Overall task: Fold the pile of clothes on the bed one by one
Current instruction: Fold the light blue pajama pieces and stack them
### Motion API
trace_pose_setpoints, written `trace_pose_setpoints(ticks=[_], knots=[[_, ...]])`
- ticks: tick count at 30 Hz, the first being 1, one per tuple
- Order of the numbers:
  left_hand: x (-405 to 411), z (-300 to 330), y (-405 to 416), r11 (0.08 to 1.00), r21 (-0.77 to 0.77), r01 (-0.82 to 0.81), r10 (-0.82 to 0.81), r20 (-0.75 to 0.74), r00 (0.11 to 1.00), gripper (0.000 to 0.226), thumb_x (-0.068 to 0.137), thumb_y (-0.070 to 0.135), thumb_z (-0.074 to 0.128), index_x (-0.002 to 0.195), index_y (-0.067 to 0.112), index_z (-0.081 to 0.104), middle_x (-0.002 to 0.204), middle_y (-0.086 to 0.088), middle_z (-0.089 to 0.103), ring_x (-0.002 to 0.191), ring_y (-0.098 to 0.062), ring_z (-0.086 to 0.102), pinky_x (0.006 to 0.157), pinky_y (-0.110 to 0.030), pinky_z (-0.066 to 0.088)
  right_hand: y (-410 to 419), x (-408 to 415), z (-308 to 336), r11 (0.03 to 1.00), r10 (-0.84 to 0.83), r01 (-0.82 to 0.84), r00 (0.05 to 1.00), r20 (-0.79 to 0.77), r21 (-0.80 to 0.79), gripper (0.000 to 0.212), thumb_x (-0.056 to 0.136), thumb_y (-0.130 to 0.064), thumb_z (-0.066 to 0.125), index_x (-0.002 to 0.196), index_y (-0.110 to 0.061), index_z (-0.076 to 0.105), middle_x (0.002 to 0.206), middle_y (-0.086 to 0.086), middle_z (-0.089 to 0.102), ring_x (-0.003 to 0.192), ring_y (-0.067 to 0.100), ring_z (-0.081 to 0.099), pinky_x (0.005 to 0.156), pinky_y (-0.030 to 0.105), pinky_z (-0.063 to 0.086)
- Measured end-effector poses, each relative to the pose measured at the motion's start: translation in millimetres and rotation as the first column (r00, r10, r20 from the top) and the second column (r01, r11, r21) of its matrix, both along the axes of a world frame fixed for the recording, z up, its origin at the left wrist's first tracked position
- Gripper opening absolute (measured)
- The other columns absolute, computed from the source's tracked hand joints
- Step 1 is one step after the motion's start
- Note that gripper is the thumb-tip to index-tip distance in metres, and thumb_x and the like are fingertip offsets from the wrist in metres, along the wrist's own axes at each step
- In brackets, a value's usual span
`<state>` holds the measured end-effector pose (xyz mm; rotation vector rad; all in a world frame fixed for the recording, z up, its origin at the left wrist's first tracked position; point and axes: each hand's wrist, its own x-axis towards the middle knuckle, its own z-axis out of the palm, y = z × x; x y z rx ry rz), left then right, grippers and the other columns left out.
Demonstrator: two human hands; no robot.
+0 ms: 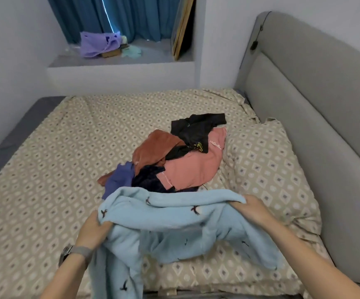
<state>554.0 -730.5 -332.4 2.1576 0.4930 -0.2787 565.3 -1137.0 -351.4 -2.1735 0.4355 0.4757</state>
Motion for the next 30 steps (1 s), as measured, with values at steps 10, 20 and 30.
trace_pose_setpoints(ticks=[10,20,30], knots=[[103,-198,-20,0.881,0.472,0.002,-0.152,0.279,0.948,0.063,0.073,0.017,0.074,0.129,-0.003,0.052,0.121,-0.029,0.054,0.113,-0.045,0.048,0.092,-0.049,0.038,-10,91,-181,0.844,0.030,0.177,0.927,0.374,-0.507,0.049,0.082,-0.035,0.064,0.124,-0.011,0.057,0.117,0.017,0.061,0.110,0.037,0.055,0.090,0.047,0.044],[-6,-418,-29,0.623,0.598,0.505,-0.510,-0.179,0.841,0.063,0.090,0.020,0.051,0.147,0.036,0.030,0.158,-0.002,0.023,0.145,-0.021,0.024,0.112,-0.039,0.032,7,-5,-391,0.779,0.374,-0.282,0.926,0.054,-0.560,0.052,0.101,-0.034,0.040,0.151,-0.026,0.029,0.152,0.011,0.034,0.134,0.029,0.041,0.105,0.036,0.039],[-48,-389,-40,0.677,0.596,0.433,-0.453,-0.126,0.882,0.075,0.085,0.036,0.067,0.148,0.036,0.027,0.153,-0.007,0.025,0.132,-0.023,0.043,0.097,-0.030,0.046,-41,-98,-387,0.957,-0.037,0.044,0.999,0.031,-0.286,0.118,0.053,-0.071,0.074,0.148,-0.033,0.016,0.153,0.008,0.024,0.137,0.033,0.031,0.108,0.045,0.035]])
